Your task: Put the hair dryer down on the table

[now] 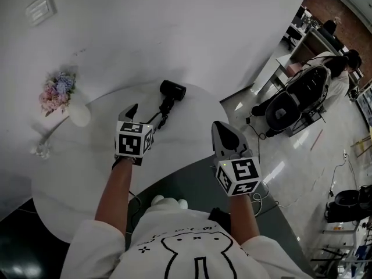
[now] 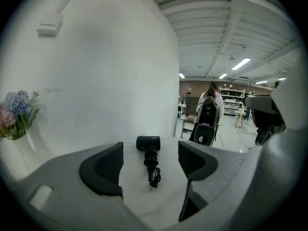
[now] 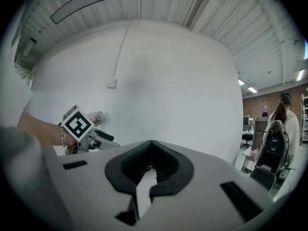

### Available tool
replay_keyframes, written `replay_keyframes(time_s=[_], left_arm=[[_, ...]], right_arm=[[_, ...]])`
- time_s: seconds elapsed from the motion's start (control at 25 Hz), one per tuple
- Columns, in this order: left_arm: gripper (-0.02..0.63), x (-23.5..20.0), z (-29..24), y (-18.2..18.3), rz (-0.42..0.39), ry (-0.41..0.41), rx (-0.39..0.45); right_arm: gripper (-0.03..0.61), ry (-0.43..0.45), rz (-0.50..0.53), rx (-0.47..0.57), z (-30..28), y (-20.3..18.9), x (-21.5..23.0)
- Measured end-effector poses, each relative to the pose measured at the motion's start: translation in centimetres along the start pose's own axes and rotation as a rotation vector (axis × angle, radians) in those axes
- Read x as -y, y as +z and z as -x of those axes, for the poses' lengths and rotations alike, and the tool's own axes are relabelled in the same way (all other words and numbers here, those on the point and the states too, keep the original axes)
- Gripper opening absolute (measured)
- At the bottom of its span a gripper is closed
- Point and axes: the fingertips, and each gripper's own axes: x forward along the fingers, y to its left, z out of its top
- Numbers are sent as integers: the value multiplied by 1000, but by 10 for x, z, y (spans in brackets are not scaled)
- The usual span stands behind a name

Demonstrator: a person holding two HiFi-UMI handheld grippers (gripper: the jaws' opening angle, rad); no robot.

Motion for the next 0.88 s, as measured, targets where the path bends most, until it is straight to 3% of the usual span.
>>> replay_keyframes(time_s=[0.24, 0.52, 0.72, 0.88], left_arm=[[359, -9, 42, 24, -42, -15, 107], [359, -29, 87, 41, -10, -54, 212], [359, -29, 111, 47, -104, -81, 280], [359, -33, 121, 46, -108, -63, 325]], right_arm=[[0, -23, 28, 9, -2, 13, -8], [0, -67, 41, 28, -7, 30, -17], [0, -80, 50, 42, -4, 37, -27], [0, -89, 56, 51, -1, 40, -34]])
